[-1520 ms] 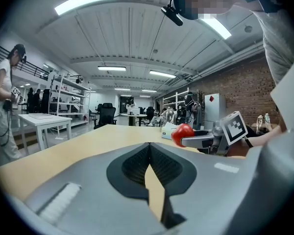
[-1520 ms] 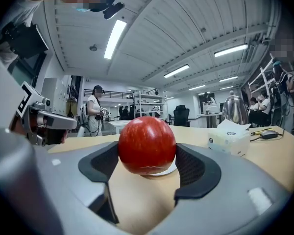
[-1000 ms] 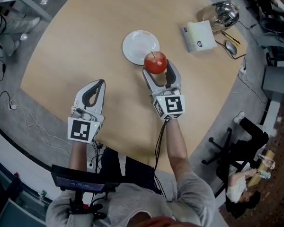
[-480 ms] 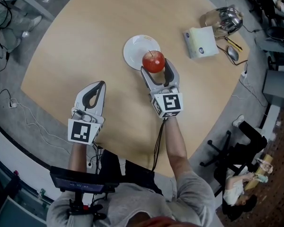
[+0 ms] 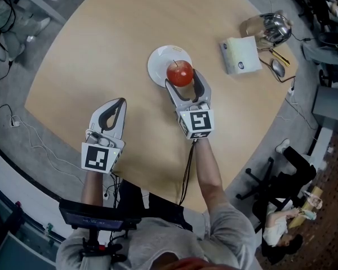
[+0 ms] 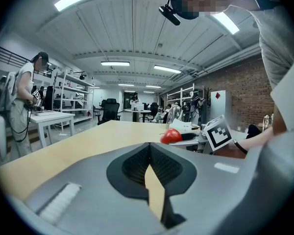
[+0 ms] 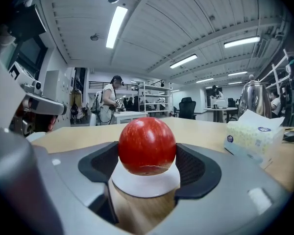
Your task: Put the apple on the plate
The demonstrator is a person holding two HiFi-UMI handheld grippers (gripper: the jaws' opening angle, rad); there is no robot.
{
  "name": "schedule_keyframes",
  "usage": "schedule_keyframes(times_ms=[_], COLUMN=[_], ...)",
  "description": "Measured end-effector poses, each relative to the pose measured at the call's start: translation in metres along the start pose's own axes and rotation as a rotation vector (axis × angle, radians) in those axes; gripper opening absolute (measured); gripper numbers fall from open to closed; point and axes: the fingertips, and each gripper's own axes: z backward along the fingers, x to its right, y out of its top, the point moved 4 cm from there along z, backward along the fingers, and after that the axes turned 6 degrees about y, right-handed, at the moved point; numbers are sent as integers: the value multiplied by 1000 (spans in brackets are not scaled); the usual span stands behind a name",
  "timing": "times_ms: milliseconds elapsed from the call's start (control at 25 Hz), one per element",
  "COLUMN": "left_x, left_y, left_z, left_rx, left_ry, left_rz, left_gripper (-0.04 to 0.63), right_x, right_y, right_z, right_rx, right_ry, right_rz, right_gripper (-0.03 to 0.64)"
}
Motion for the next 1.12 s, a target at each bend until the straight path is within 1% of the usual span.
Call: schedule_keyframes(times_ms=[560, 840, 1120], left_x=[-4, -6, -6], left_y=[-2, -2, -2], left_z=[-8, -9, -7], left_rx=[-8, -12, -6], left_ry=[12, 24, 18], left_rz=[16, 29, 24], left_gripper=[20, 20, 20], right_x=[8, 10, 9], right_y=[-3, 0, -1], right_z=[-19, -20, -21], right_rx=[-42, -30, -26], right_ry=[19, 10, 8], right_rz=[-8, -12, -14], right_gripper=[370, 360, 360])
